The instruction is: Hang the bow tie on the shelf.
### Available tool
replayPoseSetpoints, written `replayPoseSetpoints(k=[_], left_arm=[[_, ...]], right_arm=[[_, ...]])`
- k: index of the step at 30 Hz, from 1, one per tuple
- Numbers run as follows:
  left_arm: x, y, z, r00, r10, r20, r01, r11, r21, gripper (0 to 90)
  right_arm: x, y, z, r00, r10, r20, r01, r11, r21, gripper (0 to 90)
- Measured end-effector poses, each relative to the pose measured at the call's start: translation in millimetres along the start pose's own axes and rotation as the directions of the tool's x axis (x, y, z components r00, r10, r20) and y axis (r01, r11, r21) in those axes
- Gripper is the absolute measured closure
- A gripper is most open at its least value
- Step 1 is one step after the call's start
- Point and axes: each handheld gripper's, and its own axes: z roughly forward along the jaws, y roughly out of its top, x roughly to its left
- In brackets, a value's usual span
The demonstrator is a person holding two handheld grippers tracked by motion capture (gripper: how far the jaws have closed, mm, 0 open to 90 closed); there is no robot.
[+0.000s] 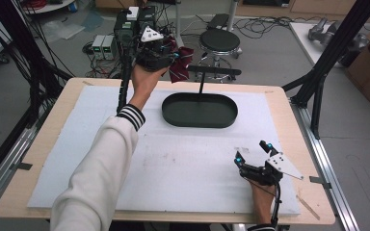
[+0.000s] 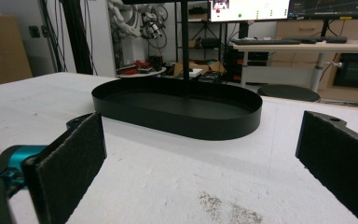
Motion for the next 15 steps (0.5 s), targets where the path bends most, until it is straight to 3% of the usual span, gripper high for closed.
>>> replayPoseSetpoints(k=[15], left_arm=[[-2.2,-26.9,14.8,1.0000,0.003,-0.009,-0.003,0.9981,0.062,64.7]], right_arm=[[0.5,0.1,0.2,1.0000,0.003,0.000,-0.003,1.000,0.004,0.6]])
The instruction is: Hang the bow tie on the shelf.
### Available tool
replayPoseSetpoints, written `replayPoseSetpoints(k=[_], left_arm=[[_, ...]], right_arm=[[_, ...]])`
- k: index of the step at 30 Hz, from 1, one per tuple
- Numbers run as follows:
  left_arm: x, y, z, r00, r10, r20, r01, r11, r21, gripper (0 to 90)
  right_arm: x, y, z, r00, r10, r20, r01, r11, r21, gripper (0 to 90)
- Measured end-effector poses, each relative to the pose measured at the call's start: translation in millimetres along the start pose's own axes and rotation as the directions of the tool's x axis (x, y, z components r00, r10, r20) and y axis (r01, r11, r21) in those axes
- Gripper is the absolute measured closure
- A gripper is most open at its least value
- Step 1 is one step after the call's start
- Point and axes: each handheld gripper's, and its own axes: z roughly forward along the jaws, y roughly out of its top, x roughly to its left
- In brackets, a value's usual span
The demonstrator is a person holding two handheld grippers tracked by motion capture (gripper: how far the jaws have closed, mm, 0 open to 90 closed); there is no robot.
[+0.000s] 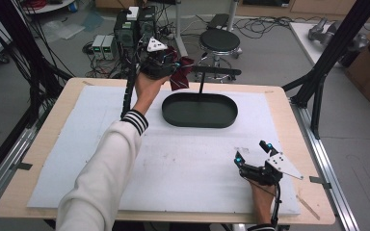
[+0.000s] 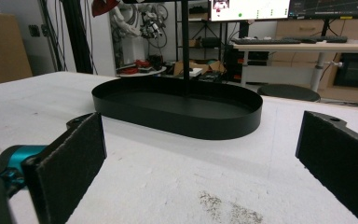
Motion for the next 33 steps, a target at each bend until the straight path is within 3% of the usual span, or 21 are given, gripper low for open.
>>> replayPoseSetpoints(k=[27,33], left_arm=[[-6.9,-38.8,-4.0,0.9994,0.035,-0.002,-0.035,0.9955,0.088,64.7],[-6.1,-46.9,-3.8,0.9998,0.020,-0.007,-0.019,0.9953,0.095,64.7]], right_arm=[[0.2,0.0,0.1,0.9999,-0.010,-0.001,0.010,1.000,-0.003,0.6],[0.3,0.0,0.1,1.0000,-0.010,0.000,0.010,1.000,-0.003,0.6]])
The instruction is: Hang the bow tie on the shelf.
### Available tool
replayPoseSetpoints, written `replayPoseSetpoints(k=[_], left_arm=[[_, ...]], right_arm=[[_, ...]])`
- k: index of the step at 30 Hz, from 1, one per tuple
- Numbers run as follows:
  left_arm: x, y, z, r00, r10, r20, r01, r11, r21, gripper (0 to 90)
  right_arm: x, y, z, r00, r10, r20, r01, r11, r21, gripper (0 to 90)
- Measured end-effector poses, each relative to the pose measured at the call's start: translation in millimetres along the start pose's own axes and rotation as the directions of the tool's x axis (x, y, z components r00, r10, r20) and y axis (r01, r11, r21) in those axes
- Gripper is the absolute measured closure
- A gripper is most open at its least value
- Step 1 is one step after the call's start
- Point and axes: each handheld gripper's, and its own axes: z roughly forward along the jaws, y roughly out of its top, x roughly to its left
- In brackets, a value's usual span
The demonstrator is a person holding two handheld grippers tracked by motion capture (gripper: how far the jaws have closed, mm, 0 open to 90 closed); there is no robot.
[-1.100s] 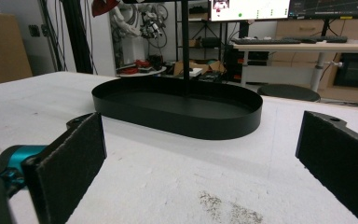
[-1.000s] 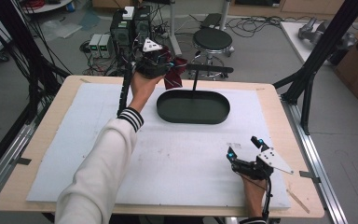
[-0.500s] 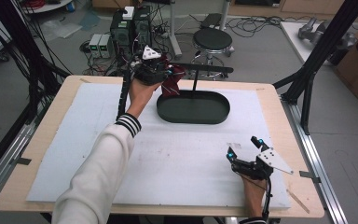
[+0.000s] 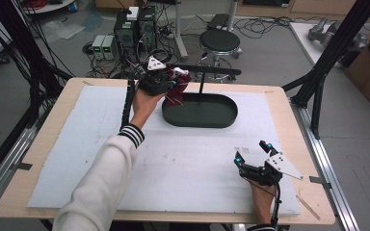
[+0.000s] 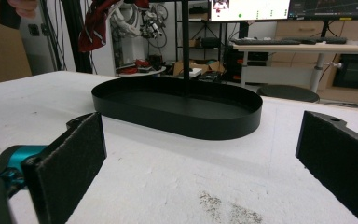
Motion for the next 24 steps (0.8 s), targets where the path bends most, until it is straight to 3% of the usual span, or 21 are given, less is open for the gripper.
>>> replayPoseSetpoints(k=[13,18,24], left_arm=[[-3.3,-11.1,14.5,1.0000,0.000,0.001,0.000,0.9987,0.051,64.6],[-3.1,-16.3,18.2,0.9991,-0.038,0.016,0.037,0.9984,0.042,64.3],[-2.1,-17.2,17.3,0.9989,-0.042,0.024,0.041,0.9983,0.042,64.2]], right_arm=[[-0.2,0.0,-0.2,1.0000,0.003,-0.001,-0.003,1.000,0.000,0.6],[-0.1,0.0,-0.2,1.0000,0.005,-0.001,-0.005,1.000,0.001,0.6],[0.0,0.0,-0.2,1.0000,0.004,0.000,-0.004,1.000,0.001,0.6]])
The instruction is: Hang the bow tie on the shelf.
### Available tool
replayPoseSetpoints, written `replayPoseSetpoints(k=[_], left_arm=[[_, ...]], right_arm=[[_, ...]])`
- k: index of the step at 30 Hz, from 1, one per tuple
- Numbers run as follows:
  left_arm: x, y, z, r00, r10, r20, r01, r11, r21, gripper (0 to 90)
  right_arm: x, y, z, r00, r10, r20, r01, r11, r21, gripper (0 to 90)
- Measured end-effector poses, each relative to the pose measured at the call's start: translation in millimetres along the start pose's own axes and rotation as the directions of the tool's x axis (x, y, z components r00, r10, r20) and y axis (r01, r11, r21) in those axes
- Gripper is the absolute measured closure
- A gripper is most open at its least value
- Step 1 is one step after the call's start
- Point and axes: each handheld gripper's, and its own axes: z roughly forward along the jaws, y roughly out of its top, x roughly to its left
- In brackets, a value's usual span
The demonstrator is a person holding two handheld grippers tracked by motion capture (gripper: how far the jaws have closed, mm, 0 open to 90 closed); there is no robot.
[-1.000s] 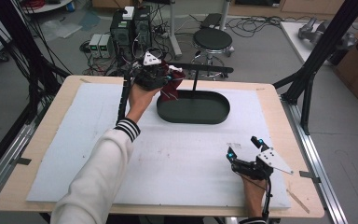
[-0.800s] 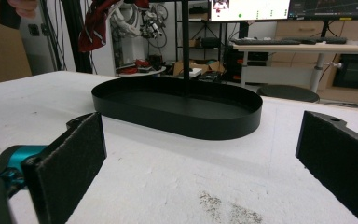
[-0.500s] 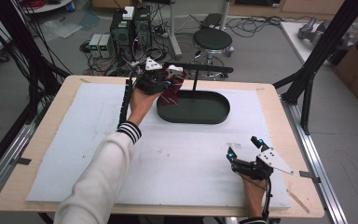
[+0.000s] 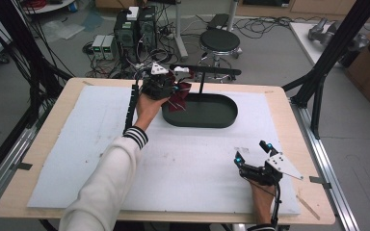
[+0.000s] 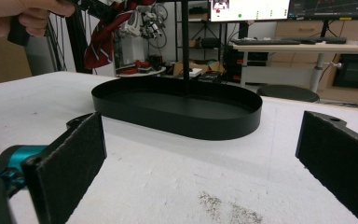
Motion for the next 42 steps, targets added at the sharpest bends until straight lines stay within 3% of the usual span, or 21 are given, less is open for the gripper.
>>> replayPoseSetpoints(k=[9,12,18,24,27,29,31,35,36,37,40,42], left_arm=[[1.4,-2.0,3.0,0.9999,-0.010,0.006,0.010,0.9999,0.006,62.4],[2.1,-1.9,3.2,0.9999,-0.007,-0.011,0.007,1.0000,0.002,60.4],[6.4,-1.6,2.3,0.9997,-0.019,0.012,0.019,0.9996,-0.019,59.2],[6.3,-1.9,-1.7,0.9999,0.003,0.010,-0.003,0.9991,-0.041,32.0],[7.9,-4.7,-6.8,0.9992,0.012,0.039,-0.009,0.9983,-0.057,26.8],[8.6,-7.9,-11.8,0.9986,0.017,0.049,-0.014,0.9974,-0.071,20.6],[11.2,-17.4,-23.8,0.9942,0.030,0.103,-0.017,0.9921,-0.124,15.8],[15.4,-30.3,-40.0,0.9867,0.059,0.151,-0.038,0.9894,-0.140,14.7],[19.0,-42.1,-53.8,0.9826,0.069,0.173,-0.040,0.9858,-0.163,14.6],[19.0,-42.1,-53.8,0.9826,0.069,0.173,-0.040,0.9858,-0.163,14.3],[25.7,-64.9,-79.6,0.9786,0.059,0.197,-0.019,0.9805,-0.196,13.6],[29.0,-79.7,-97.1,0.9766,0.073,0.202,-0.031,0.9776,-0.208,13.6]], right_arm=[[-0.1,-0.1,0.0,1.0000,-0.002,-0.002,0.002,1.000,-0.001,0.6],[-0.2,-0.1,-0.1,1.0000,-0.001,-0.003,0.001,1.000,-0.001,0.6],[0.0,-0.1,-0.1,1.0000,-0.001,-0.002,0.001,1.000,-0.001,0.6],[-0.1,0.1,0.2,1.0000,-0.005,0.001,0.005,1.000,0.002,0.6],[-0.1,0.1,0.3,1.0000,-0.006,0.001,0.006,1.000,0.002,0.6],[0.0,0.2,0.1,1.0000,-0.008,0.000,0.008,1.000,0.003,0.6],[0.1,0.1,0.0,0.9999,-0.010,0.001,0.010,1.000,0.002,0.6],[0.9,0.0,-0.2,0.9999,-0.011,0.003,0.011,1.000,0.003,0.6],[1.1,0.0,-0.2,1.0000,-0.009,0.003,0.009,1.000,0.003,0.6],[1.1,0.0,-0.2,1.0000,-0.009,0.003,0.009,1.000,0.003,0.6],[0.8,-0.1,-0.4,0.9999,-0.014,0.003,0.014,1.000,0.000,0.6],[1.0,-0.1,-0.4,0.9999,-0.012,0.007,0.012,1.000,0.000,0.6]])
